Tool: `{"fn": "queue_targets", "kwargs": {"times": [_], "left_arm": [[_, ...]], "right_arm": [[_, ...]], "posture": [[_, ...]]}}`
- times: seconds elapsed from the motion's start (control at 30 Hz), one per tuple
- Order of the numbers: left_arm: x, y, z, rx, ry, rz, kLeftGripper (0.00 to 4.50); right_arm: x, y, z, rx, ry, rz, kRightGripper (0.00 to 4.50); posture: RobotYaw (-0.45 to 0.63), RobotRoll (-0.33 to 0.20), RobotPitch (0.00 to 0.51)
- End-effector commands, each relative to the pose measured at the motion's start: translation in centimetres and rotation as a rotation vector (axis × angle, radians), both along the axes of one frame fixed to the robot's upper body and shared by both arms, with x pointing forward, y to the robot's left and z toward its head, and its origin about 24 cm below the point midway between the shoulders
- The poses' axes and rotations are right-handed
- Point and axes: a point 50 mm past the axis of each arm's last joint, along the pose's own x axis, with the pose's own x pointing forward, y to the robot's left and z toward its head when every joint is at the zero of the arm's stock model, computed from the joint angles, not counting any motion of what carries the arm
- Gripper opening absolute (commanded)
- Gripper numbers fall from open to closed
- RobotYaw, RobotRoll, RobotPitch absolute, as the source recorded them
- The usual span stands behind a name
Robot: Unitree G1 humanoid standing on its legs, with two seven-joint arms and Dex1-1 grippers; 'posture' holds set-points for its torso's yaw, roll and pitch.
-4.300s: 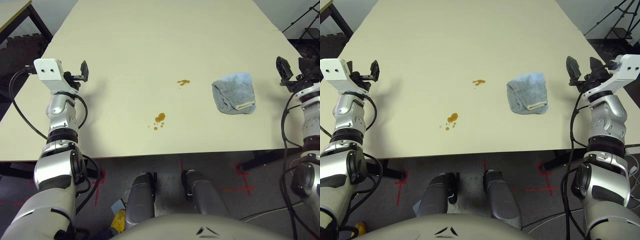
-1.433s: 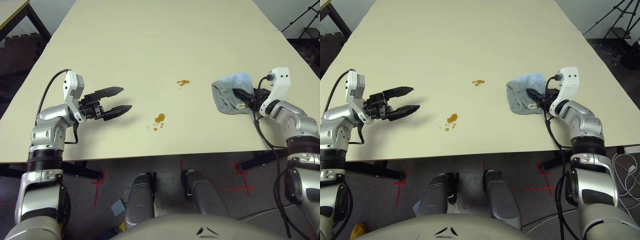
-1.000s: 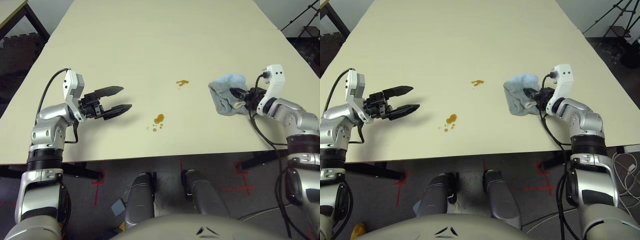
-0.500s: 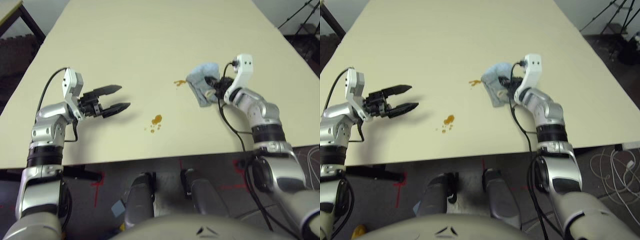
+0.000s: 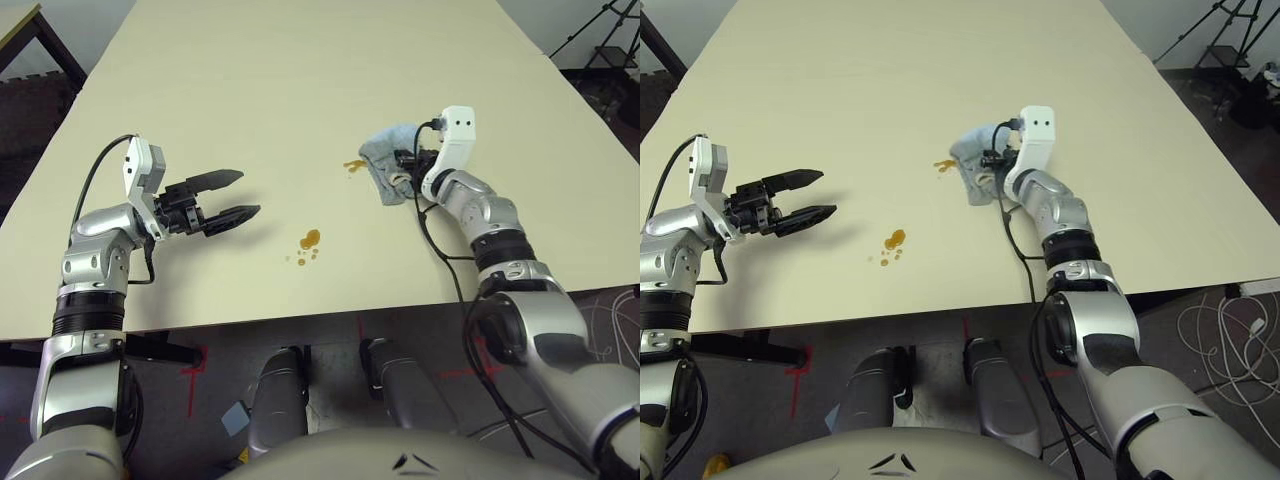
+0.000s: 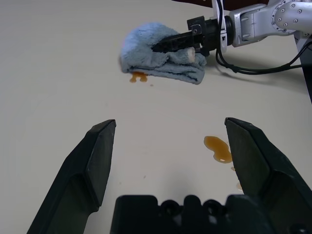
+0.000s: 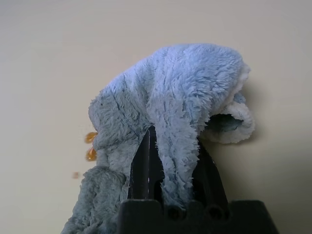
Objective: Wipe the water off the table with a rag.
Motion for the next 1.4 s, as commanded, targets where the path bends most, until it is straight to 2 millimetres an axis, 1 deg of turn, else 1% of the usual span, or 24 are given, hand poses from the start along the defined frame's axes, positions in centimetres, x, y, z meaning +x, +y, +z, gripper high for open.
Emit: {"fn": "queue_targets", "kwargs": {"times": [0.03, 0.17, 0.3, 0.5, 0.6, 0.7, 0.87, 1.1, 1.4], "left_arm": [[-0.2, -0.1, 0.0, 0.015, 0.007, -0.015, 4.5], [-0.3, -0.1, 0.0, 0.013, 0.009, -0.017, 4.5], [-0.4, -0.1, -0.1, 0.012, 0.01, -0.015, 4.5], [-0.5, -0.1, -0.2, 0.01, 0.012, -0.013, 4.5], [-0.5, -0.1, -0.2, 0.01, 0.013, -0.014, 4.5], [-0.4, -0.2, -0.2, 0.008, 0.013, -0.015, 4.5], [-0.4, -0.3, -0.2, 0.007, 0.014, -0.018, 4.5], [-0.2, -0.5, -0.2, 0.006, 0.014, -0.022, 4.5], [0.0, -0.5, -0.4, 0.008, 0.023, -0.024, 4.5]], "right_arm": [[-0.8, 3.4, -1.2, -0.01, 0.053, 0.12, 0.07], [-1.4, 5.8, -1.1, -0.004, 0.053, 0.209, 0.07], [-2.1, 7.3, -1.1, 0.008, 0.052, 0.277, 0.07], [-2.9, 8.6, -1.3, 0.022, 0.057, 0.352, 0.07], [-2.9, 8.5, -1.3, 0.021, 0.055, 0.338, 0.07], [-2.3, 7.6, -1.1, 0.008, 0.042, 0.274, 0.07], [-0.7, 4.7, -0.6, -0.022, 0.019, 0.126, 0.07], [1.2, 0.5, 0.9, -0.031, -0.024, -0.058, 0.07], [2.3, -4.3, 2.7, -0.013, -0.059, -0.221, 0.07]], "posture": [[-0.1, 0.0, 0.14], [-0.09, 0.0, 0.141], [-0.09, 0.0, 0.141], [-0.09, 0.0, 0.141], [-0.09, 0.0, 0.141], [-0.09, 0.0, 0.143], [-0.1, 0.0, 0.143], [-0.1, 0.0, 0.141], [-0.11, 0.0, 0.141]]}}
